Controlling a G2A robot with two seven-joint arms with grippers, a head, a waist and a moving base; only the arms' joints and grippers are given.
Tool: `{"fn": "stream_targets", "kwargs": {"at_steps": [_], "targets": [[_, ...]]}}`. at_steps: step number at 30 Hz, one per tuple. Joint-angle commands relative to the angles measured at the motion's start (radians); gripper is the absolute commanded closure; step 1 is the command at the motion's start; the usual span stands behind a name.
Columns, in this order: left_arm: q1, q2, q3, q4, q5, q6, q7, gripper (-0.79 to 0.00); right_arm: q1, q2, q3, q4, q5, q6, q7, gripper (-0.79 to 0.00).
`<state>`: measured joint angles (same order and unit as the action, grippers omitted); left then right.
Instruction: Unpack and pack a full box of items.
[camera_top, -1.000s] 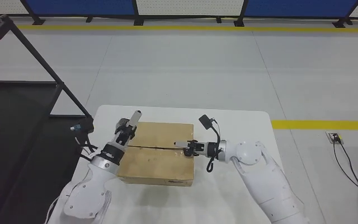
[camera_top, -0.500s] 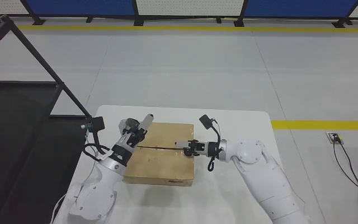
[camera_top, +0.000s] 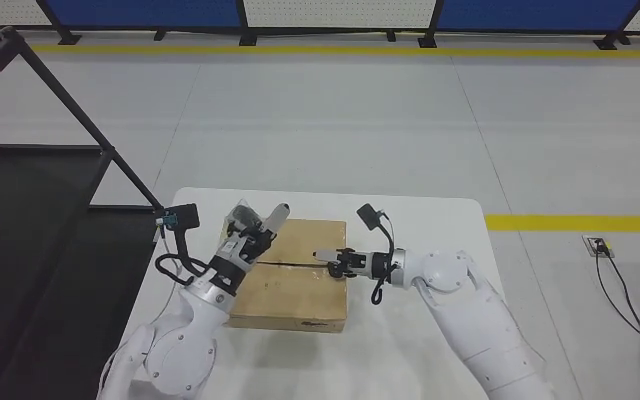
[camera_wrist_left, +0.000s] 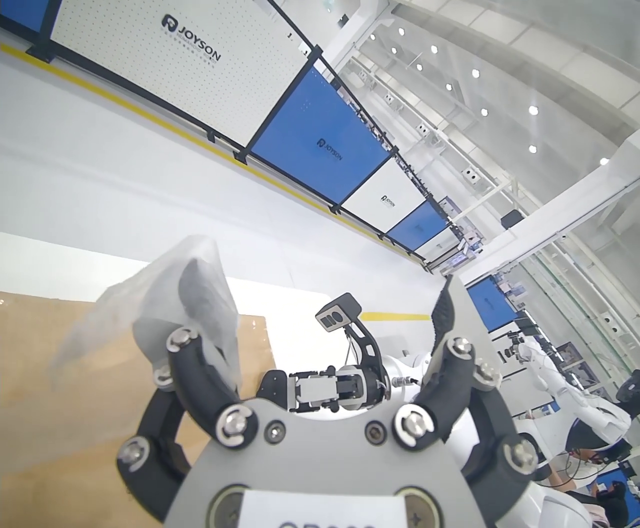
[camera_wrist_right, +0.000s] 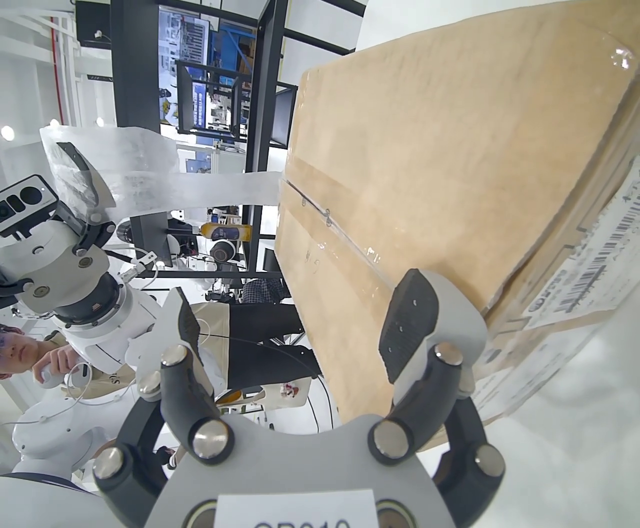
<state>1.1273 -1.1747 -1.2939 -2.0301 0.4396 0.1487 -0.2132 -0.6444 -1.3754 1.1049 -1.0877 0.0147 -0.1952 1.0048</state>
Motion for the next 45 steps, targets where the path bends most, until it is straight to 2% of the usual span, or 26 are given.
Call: {"fn": "stream_targets", "kwargs": {"at_steps": [1,11,20,30,35,45], "targets": [[-0.004,-0.001,0.003,0.002,0.016,0.004,-0.013,-0.785,-0.002,0.002,0.001,-0.004,0.003,-0.003,-0.002,-0.785],[-0.016,-0.001,0.035,0.024,0.158,-0.009,-0.065,-0.785,-0.025,0.014,0.016,-0.05,-0.005,-0.005,-0.024,-0.785],[-0.033,-0.01,0.067,0.046,0.19,-0.009,-0.083,-0.785,-0.138,0.051,0.131,-0.178,-0.01,-0.018,-0.078,-0.785],[-0.082,-0.024,0.141,0.113,0.256,0.002,-0.118,-0.785,-0.254,0.082,0.228,-0.269,0.012,-0.023,-0.096,-0.785],[-0.107,-0.032,0.177,0.149,0.295,0.014,-0.138,-0.785,-0.28,0.091,0.251,-0.272,0.03,-0.038,-0.097,-0.785],[-0.196,-0.061,0.264,0.28,0.33,0.05,-0.153,-0.785,-0.303,0.105,0.272,-0.235,0.068,-0.073,-0.093,-0.785]]}}
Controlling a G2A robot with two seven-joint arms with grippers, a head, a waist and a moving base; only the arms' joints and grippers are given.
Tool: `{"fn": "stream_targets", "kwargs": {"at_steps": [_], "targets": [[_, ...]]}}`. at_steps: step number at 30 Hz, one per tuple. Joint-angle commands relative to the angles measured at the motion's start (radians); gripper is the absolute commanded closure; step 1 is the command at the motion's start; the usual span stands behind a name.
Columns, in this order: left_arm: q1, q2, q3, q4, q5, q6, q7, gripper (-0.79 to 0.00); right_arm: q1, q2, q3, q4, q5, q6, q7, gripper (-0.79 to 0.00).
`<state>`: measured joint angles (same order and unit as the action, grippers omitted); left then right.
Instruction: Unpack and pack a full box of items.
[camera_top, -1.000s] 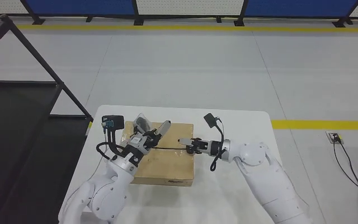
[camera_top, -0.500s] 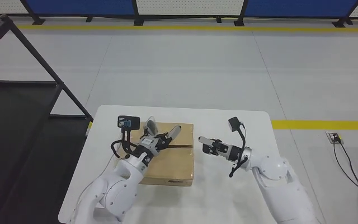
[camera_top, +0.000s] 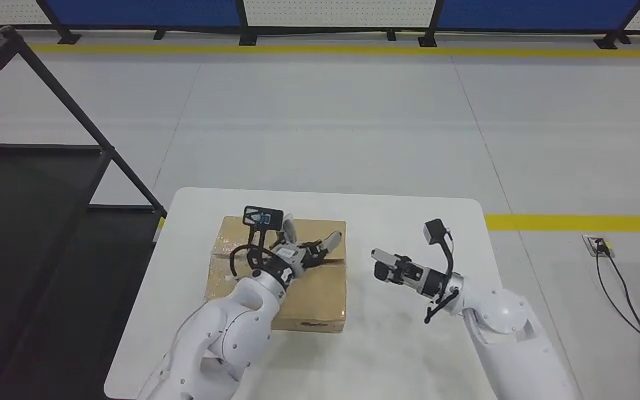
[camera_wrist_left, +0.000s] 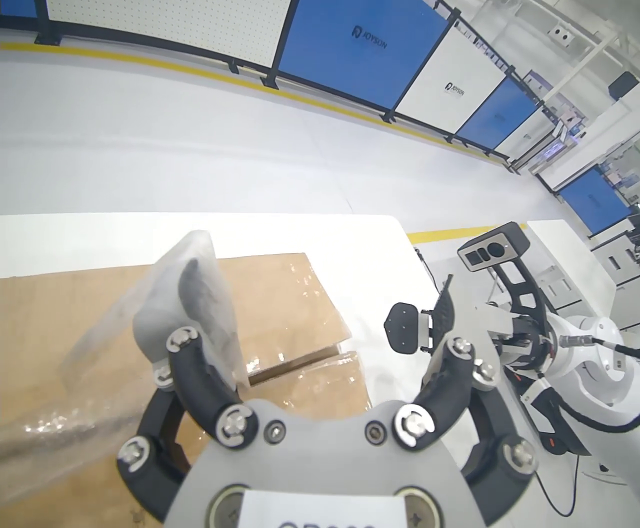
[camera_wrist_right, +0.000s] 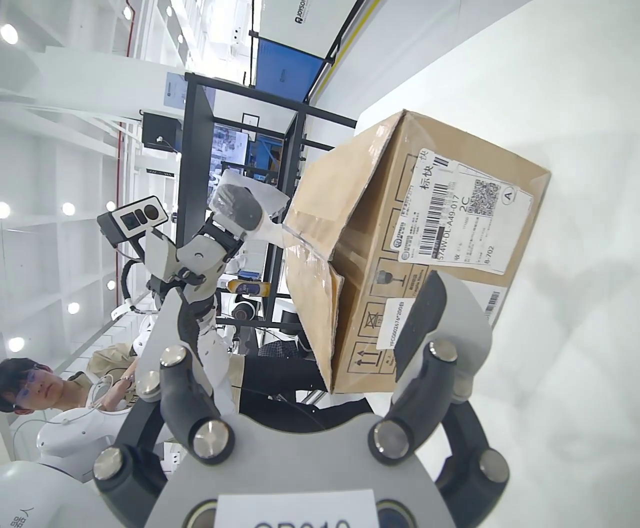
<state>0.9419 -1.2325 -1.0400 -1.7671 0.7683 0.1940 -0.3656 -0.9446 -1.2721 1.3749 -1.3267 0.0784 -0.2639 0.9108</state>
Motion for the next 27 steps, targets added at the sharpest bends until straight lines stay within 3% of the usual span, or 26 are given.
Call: {"fn": "stream_targets", "kwargs": {"at_steps": [1,13,27], "targets": [[-0.018,-0.007,0.019,0.03,0.003,0.007,-0.001,-0.785,-0.005,0.003,0.005,0.008,0.009,-0.009,0.002,-0.785],[-0.025,-0.025,0.072,0.108,0.077,-0.006,-0.029,-0.785,-0.004,0.016,0.012,0.048,0.045,-0.041,0.012,-0.785],[-0.034,-0.05,0.106,0.133,0.113,-0.012,-0.029,-0.785,0.02,0.025,-0.005,0.093,0.068,-0.06,0.02,-0.785]]}}
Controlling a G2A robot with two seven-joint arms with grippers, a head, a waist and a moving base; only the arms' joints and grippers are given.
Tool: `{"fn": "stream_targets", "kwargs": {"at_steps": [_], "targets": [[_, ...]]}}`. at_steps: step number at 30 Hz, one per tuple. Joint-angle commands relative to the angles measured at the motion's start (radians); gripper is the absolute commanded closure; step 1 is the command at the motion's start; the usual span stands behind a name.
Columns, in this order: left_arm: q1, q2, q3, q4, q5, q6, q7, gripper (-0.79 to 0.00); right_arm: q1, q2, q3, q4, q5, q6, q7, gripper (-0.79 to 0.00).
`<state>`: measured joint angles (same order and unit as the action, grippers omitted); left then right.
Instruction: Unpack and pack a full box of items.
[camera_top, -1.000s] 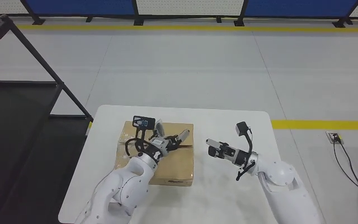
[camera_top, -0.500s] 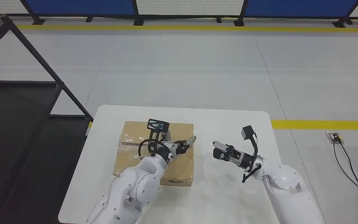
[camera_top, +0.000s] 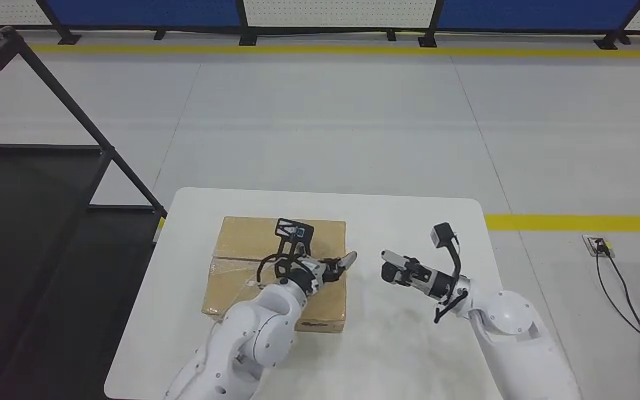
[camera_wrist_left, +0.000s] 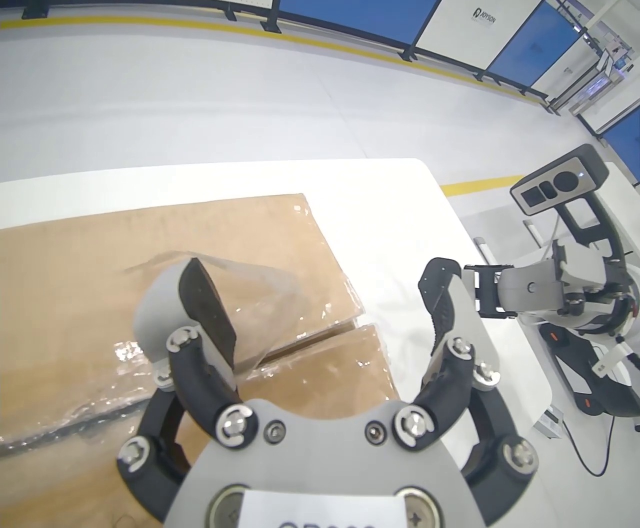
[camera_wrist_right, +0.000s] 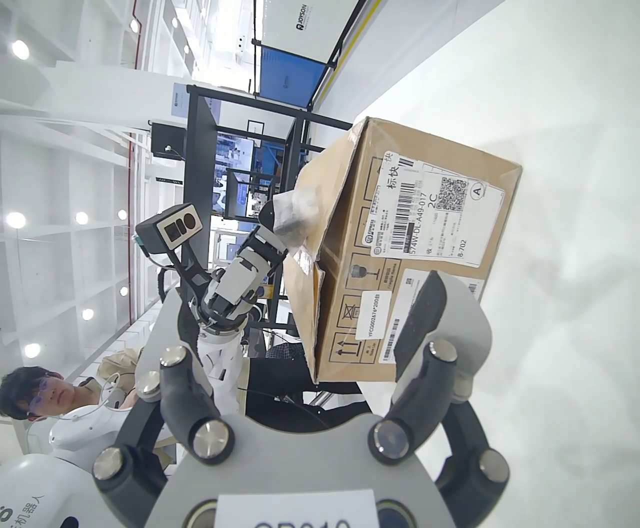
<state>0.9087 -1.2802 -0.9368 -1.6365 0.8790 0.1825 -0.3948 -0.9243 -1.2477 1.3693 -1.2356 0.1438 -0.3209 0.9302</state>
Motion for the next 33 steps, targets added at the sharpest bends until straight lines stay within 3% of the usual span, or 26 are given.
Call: {"fn": "stream_targets", "kwargs": {"at_steps": [1,33], "targets": [[-0.001,-0.003,0.004,0.003,0.006,-0.001,0.0,-0.785,-0.001,0.002,0.001,0.003,0.005,-0.005,0.0,-0.785],[0.021,-0.05,0.061,-0.007,0.117,-0.039,-0.007,-0.785,-0.011,0.028,0.001,0.038,0.059,-0.053,-0.005,-0.785]]}}
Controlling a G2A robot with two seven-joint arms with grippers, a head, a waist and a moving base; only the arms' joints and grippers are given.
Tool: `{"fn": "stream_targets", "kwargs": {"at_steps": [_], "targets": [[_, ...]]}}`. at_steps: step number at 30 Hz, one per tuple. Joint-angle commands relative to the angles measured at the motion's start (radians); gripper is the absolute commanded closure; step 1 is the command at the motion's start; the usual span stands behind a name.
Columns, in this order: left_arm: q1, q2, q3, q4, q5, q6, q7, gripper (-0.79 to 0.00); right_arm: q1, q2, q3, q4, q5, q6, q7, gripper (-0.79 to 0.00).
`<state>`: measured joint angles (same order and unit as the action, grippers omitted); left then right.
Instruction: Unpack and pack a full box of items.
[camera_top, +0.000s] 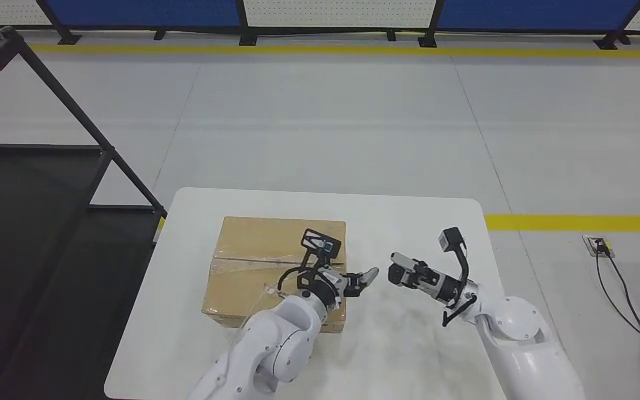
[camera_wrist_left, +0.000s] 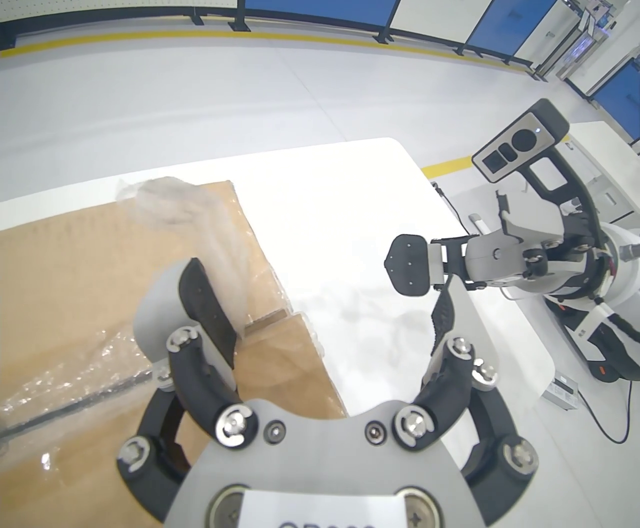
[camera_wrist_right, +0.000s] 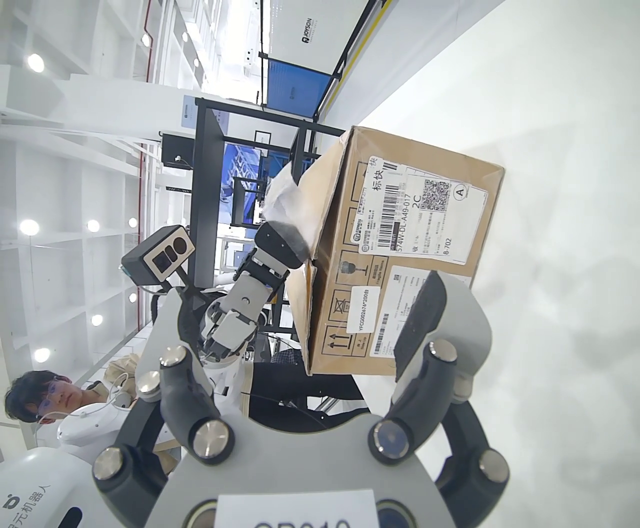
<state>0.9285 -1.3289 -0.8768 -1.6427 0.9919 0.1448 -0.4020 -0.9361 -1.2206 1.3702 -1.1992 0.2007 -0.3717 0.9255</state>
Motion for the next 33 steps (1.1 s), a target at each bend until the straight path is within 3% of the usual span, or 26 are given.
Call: {"fn": "stream_targets", "kwargs": {"at_steps": [1,12,23,27,33], "targets": [[0.003,-0.002,0.003,-0.001,0.007,-0.002,-0.001,-0.785,0.001,0.001,0.0,0.003,0.003,-0.004,0.0,-0.785],[0.025,-0.017,0.022,-0.025,0.04,-0.019,0.003,-0.785,0.002,0.01,0.003,0.016,0.02,-0.026,-0.004,-0.785],[0.043,-0.034,-0.003,-0.095,-0.03,-0.039,0.07,-0.785,-0.042,0.016,0.03,-0.016,0.082,-0.107,-0.064,-0.785],[0.096,-0.027,-0.1,-0.216,-0.142,-0.042,0.088,-0.785,-0.056,0.02,0.047,-0.037,0.107,-0.141,-0.08,-0.785],[0.234,0.003,-0.392,-0.41,-0.329,-0.054,0.054,-0.785,-0.056,0.025,0.06,-0.097,0.129,-0.175,-0.067,-0.785]]}}
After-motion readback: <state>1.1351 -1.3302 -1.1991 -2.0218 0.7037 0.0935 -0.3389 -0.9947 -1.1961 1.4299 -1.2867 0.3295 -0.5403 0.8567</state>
